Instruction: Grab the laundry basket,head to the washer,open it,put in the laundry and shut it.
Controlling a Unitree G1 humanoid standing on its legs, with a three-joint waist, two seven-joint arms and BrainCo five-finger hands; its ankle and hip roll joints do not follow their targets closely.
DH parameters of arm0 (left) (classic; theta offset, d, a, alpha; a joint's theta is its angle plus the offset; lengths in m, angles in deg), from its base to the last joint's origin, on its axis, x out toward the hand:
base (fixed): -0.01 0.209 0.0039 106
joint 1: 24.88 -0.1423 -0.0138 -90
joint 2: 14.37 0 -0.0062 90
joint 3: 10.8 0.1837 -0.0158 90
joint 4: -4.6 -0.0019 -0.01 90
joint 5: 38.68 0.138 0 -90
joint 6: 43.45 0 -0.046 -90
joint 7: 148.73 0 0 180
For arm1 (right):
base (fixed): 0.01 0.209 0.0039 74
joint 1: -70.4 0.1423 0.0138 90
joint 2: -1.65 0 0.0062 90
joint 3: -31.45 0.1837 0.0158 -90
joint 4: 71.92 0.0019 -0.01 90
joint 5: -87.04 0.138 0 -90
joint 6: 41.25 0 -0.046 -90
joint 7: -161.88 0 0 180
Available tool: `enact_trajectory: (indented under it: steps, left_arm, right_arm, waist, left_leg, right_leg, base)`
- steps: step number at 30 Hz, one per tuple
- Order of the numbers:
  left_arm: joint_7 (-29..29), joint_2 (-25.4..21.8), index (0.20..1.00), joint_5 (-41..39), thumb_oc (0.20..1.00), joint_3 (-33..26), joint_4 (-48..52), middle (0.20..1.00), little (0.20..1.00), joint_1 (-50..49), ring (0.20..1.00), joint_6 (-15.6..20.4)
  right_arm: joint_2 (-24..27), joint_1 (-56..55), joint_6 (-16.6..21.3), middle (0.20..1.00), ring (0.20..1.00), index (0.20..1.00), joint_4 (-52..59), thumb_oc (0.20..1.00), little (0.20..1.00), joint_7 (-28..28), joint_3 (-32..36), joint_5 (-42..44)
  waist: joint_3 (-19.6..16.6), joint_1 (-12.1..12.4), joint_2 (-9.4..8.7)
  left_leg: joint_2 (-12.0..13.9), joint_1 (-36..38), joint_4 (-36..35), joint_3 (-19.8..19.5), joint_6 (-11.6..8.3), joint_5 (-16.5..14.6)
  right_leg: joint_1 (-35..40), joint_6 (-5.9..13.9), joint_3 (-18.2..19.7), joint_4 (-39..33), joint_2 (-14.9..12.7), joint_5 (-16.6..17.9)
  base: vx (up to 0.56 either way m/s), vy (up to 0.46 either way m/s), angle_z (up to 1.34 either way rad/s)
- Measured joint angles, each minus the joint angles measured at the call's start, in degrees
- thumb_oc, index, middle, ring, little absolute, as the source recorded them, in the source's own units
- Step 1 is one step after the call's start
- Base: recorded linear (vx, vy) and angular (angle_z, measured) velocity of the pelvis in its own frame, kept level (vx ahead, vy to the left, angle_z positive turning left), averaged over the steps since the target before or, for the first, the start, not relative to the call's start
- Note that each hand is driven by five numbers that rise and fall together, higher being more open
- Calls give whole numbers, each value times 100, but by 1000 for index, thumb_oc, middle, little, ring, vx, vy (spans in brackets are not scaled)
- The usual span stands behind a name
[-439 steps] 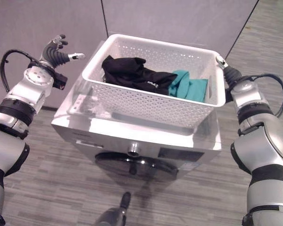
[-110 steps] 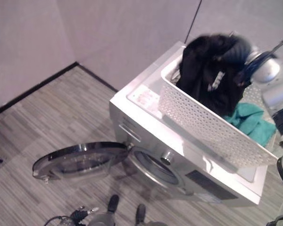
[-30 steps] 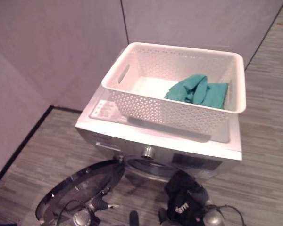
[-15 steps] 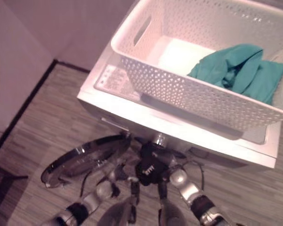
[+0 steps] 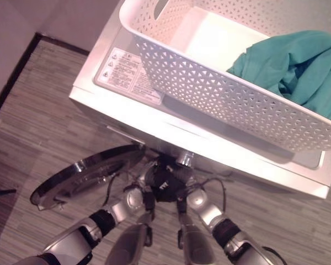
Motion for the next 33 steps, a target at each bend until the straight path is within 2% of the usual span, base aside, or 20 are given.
enact_trajectory:
  steps: [6, 10, 15, 19, 27, 33]
  left_arm:
    - [559, 7, 1000, -1112, 1000, 46, 222, 1000, 1000, -169, 1000, -3]
    - [852, -183, 1000, -1162, 1000, 330, 755, 1000, 1000, -405, 1000, 28]
    - [979, -716, 1000, -351, 1000, 642, 992, 1000, 1000, -348, 1000, 225]
    - [817, -867, 1000, 359, 1000, 680, 930, 1000, 1000, -251, 1000, 394]
    - [260, -950, 1000, 1734, 1000, 947, 559, 1000, 1000, 16, 1000, 461]
    - [61, -803, 1000, 1880, 1000, 873, 355, 1000, 1000, 0, 1000, 454]
  right_arm:
    - [2, 1, -3, 200, 200, 200, -41, 200, 200, -2, 69, 115]
    - [18, 11, -2, 200, 200, 200, 26, 200, 200, -4, 127, 213]
    - [48, 56, 46, 200, 200, 200, 248, 200, 200, -6, 234, 219]
    - [77, 257, 94, 200, 200, 200, 406, 200, 200, 8, 201, 220]
    - [204, 519, 217, 200, 200, 200, 618, 200, 200, 113, 86, 220]
    - [206, 520, 255, 200, 200, 200, 675, 200, 200, 203, 71, 251]
  waist:
    - [11, -9, -19]
    - [29, -4, -53]
    - [191, 16, -113]
    - [359, 73, -103]
    - [513, 171, -73]
    - [517, 183, -67]
  left_leg:
    - [0, -18, -1, 8, -1, 0]
    - [0, -145, 0, 17, -6, 6]
    - [5, -296, 1, 37, 0, 30]
    - [8, -420, 2, 68, 4, 50]
    - [23, -662, 2, 80, -12, 72]
    - [25, -730, 1, 46, -25, 85]
  right_leg:
    - [-19, -2, 4, 0, 0, 4]
    - [-155, 4, 11, 0, 1, 20]
    - [-317, -4, 41, 0, 4, 59]
    - [-451, -4, 60, 0, 9, 99]
    - [-708, -14, 71, 0, 26, 128]
    - [-755, -15, 30, 0, 27, 131]
  base:
    - [0, 0, 0]
    - [-4, -10, -1]
    - [-39, -10, -3]
    - [-39, -4, -4]
    - [-8, 0, -1]
    - [-8, -3, 2]
